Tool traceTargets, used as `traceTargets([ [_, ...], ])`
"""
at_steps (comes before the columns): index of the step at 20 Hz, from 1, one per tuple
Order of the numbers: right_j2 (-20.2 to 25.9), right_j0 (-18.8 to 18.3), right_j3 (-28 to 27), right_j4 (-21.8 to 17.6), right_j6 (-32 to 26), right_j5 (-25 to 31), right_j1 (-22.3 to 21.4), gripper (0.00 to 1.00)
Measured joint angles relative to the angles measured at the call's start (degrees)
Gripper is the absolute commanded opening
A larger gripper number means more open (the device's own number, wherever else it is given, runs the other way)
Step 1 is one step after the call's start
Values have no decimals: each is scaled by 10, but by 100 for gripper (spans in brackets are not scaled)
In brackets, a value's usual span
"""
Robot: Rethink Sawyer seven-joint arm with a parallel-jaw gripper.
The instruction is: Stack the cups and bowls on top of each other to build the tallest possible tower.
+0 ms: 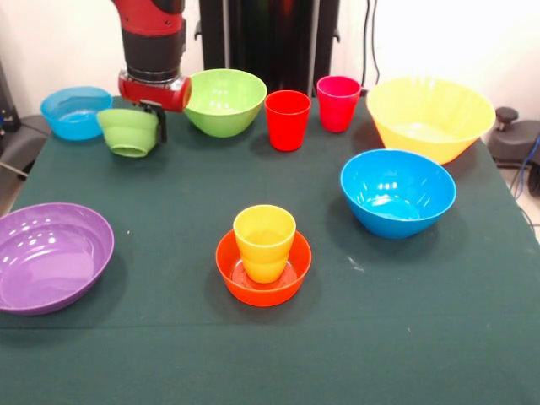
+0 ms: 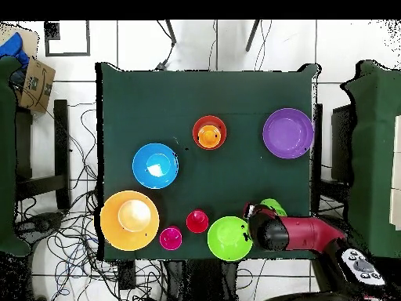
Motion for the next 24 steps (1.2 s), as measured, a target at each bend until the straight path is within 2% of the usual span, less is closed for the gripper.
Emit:
traceTargets([
  [8, 46, -14, 9, 24, 0, 33, -25, 0],
  [10, 52, -10, 9, 37, 0, 60, -33, 0],
  [14, 66, -1, 9, 70, 0, 151, -49, 0],
  [19, 78, 16, 9, 76, 0, 200, -53, 0],
  [20, 80, 24, 9, 76, 0, 203, -54, 100],
  [24, 80, 32, 9, 76, 0, 203, -54, 100],
])
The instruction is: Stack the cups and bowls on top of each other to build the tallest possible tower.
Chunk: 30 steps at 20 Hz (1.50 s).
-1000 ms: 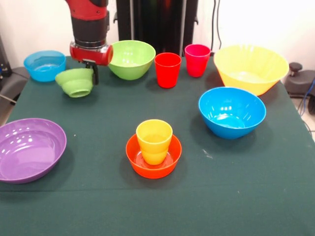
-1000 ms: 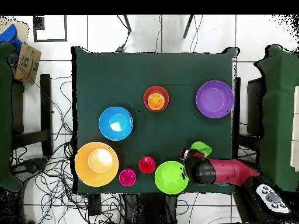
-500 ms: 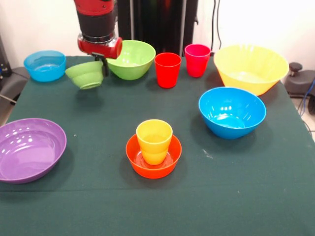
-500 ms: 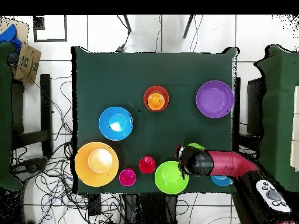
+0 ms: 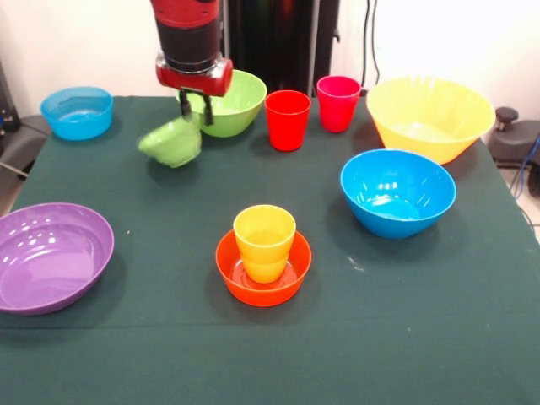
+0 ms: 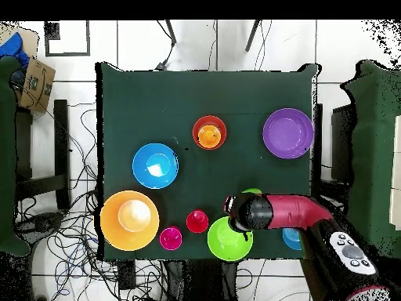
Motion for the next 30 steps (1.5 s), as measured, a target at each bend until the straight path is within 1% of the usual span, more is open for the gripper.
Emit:
traceTargets([
  [3, -2, 18, -1, 0, 0, 0, 0, 100],
  [8, -5, 36, -1, -4, 0, 0, 0, 100],
  [18, -12, 41, -1, -6, 0, -3, -1, 100],
  [24, -23, 45, -2, -32, 0, -45, -1, 100],
  [25, -31, 50, -2, -46, 0, -72, 0, 100],
  [26, -35, 52, -1, -52, 0, -87, 0, 100],
  [30, -45, 56, -2, -63, 0, -130, 3, 100],
])
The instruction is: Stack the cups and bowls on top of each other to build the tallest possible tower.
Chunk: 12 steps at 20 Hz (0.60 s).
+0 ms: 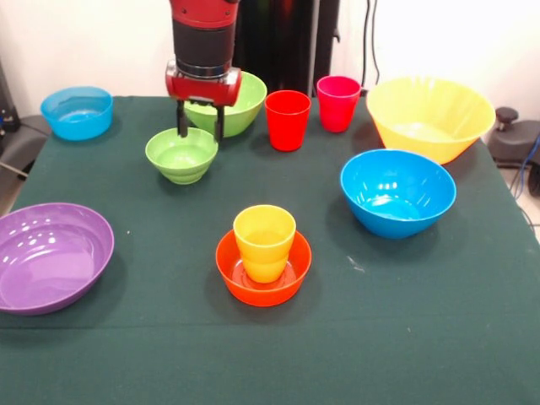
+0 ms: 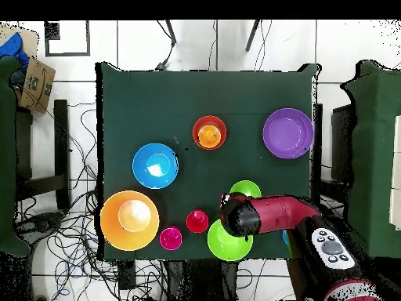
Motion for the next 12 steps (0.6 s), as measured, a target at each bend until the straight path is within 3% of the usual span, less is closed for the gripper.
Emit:
traceTargets([
  [6, -4, 2, 0, -1, 0, -49, 5, 100],
  [12, -5, 10, 0, -1, 0, -54, 8, 100],
])
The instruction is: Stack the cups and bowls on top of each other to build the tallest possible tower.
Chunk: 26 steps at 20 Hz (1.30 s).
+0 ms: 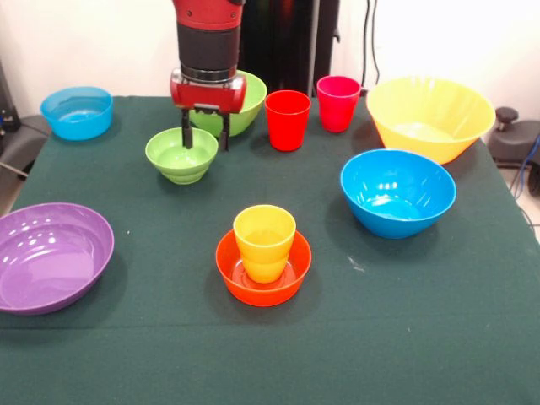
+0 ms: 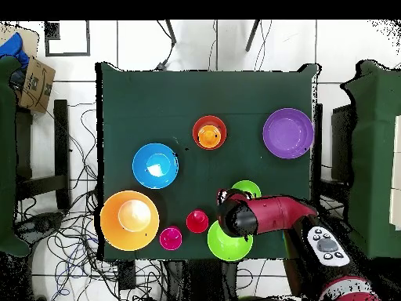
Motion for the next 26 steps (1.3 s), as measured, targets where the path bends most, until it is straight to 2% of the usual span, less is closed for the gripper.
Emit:
traceTargets([
  [10, -3, 12, -4, 0, 0, -5, 34, 100],
  [23, -41, 39, -16, 0, 0, -47, 84, 100],
  [24, -45, 41, -18, 0, 0, -52, 90, 0],
  [26, -46, 42, -18, 1, 0, -53, 90, 0],
])
